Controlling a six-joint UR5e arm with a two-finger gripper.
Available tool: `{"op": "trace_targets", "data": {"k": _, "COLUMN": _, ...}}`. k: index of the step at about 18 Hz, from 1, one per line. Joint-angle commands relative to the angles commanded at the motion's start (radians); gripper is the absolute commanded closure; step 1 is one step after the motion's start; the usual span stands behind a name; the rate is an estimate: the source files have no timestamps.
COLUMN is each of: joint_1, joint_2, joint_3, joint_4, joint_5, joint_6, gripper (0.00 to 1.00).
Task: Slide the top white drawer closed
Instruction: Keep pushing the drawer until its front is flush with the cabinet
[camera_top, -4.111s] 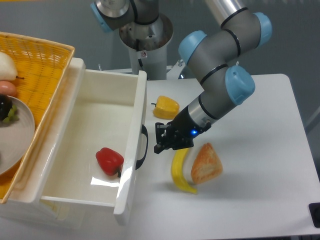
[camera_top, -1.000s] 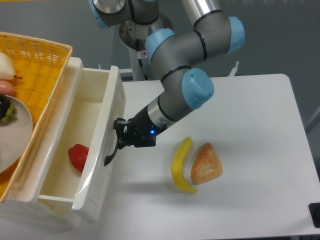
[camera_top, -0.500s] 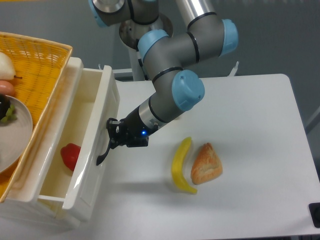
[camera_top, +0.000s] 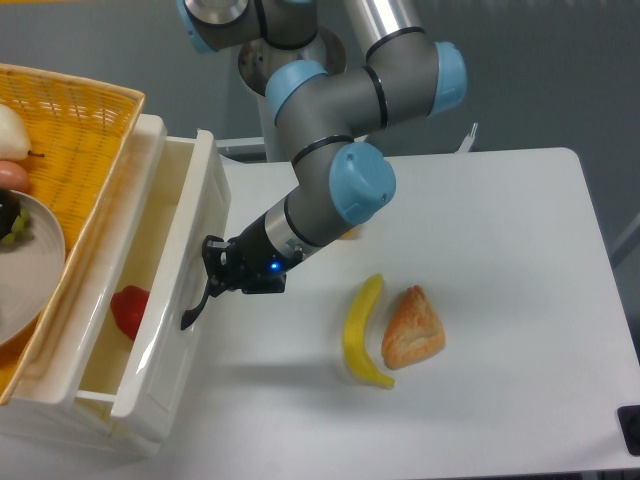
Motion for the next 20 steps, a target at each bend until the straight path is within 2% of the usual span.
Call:
{"op": "trace_targets", "data": {"k": 6, "joint_1": -0.029, "joint_2": 0.003, "joint_3": -0.035, "joint_4": 0.077, "joint_5": 0.003, "joint_6": -0.041, "gripper": 0.96}}
{"op": "trace_targets", "data": {"k": 20, "joint_1": -0.066, "joint_2": 0.014, "joint_3": -0.038, "joint_4": 0.080, "joint_5": 0.005, "joint_6": -0.066, "gripper": 0.96}}
